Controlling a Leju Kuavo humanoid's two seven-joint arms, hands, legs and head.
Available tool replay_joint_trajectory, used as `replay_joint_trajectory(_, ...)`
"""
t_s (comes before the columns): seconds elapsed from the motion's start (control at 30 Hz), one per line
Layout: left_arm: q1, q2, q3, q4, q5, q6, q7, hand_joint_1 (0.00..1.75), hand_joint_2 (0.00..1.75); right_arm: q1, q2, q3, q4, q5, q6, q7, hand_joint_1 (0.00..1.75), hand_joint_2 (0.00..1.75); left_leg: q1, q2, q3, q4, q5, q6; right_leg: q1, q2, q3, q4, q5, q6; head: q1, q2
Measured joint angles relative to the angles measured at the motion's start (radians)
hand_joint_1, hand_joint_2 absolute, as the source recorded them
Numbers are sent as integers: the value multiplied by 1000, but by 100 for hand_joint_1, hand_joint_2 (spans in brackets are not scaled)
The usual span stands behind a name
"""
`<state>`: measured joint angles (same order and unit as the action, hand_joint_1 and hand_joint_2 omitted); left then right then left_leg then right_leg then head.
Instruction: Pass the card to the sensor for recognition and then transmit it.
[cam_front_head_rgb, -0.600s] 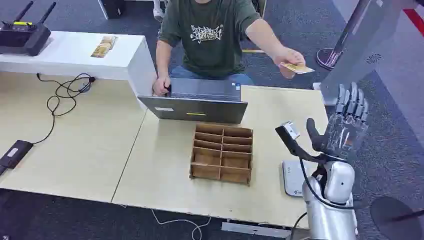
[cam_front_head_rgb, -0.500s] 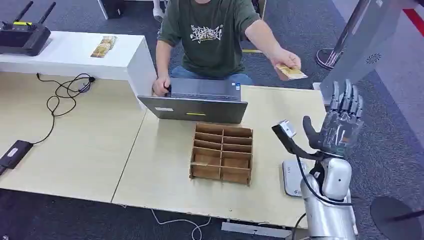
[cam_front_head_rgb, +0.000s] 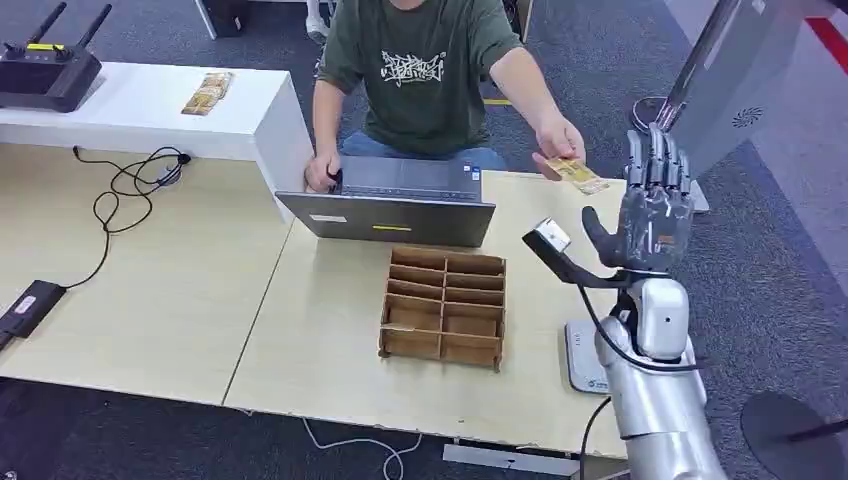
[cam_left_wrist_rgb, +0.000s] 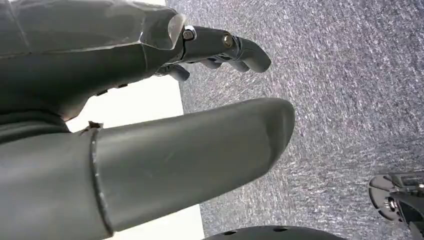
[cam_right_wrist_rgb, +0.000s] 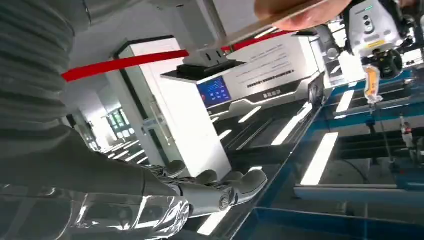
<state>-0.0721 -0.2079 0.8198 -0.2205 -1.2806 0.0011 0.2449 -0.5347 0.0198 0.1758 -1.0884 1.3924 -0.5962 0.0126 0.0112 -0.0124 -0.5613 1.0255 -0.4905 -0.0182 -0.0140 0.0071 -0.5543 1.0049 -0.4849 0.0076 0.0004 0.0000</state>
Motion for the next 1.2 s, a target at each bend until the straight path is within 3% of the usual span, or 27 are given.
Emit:
replay_joint_trajectory(0.67, 0, 5, 0, 0, 13, 0, -3, 0, 0, -68, -3, 67, 108, -41, -3, -7, 3, 175, 0, 0, 0, 0, 0, 0, 0, 0, 0, 0, 0, 0, 0, 0)
replay_joint_trajectory(0.7, 0, 5, 0, 0, 13, 0, -3, 0, 0, -69, -3, 67, 111, -43, -2, -7, 173, 175, 0, 0, 0, 0, 0, 0, 0, 0, 0, 0, 0, 0, 0, 0)
replay_joint_trajectory(1.2, 0, 6, 6, 0, 13, 0, -3, 0, 0, -80, -3, 88, 139, -71, -4, -19, 175, 175, 0, 0, 0, 0, 0, 0, 0, 0, 0, 0, 0, 0, 0, 0)
